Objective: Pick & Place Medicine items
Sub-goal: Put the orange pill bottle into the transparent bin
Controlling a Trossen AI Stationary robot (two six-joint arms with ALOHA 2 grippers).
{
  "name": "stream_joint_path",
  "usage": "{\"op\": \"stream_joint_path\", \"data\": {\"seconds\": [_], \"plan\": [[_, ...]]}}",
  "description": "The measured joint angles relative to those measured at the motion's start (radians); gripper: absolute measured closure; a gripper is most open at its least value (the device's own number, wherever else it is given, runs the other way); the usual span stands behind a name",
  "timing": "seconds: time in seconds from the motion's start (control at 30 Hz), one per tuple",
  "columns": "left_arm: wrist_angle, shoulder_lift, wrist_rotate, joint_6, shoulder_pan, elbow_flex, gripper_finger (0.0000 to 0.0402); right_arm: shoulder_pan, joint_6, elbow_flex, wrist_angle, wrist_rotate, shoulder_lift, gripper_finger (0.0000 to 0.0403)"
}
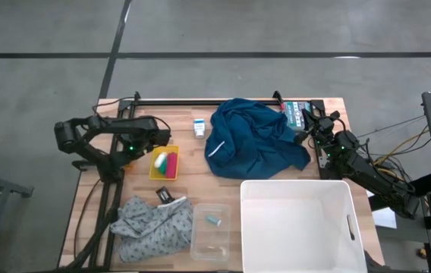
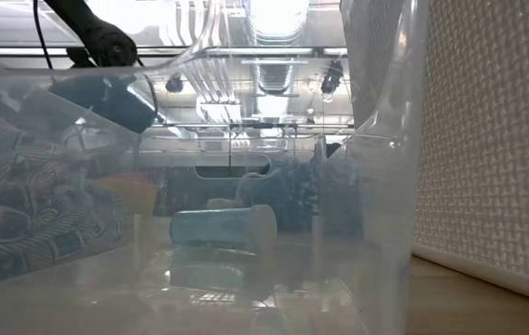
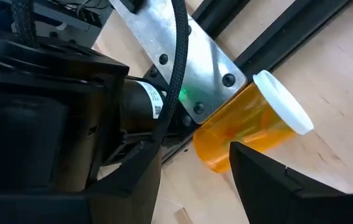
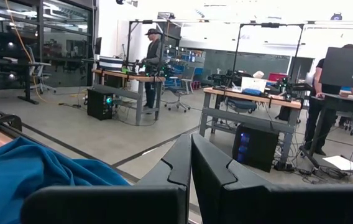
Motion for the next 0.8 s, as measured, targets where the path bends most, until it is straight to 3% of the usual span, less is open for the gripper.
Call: {"op": "stream_joint_path", "data": {"seconds": [0.8], "plan": [[0.088, 0.003, -0.105, -0.03, 0.003, -0.05, 0.0209, 0.0, 0.0, 0.0, 0.0, 0.0, 0.0, 0.0394]]}}
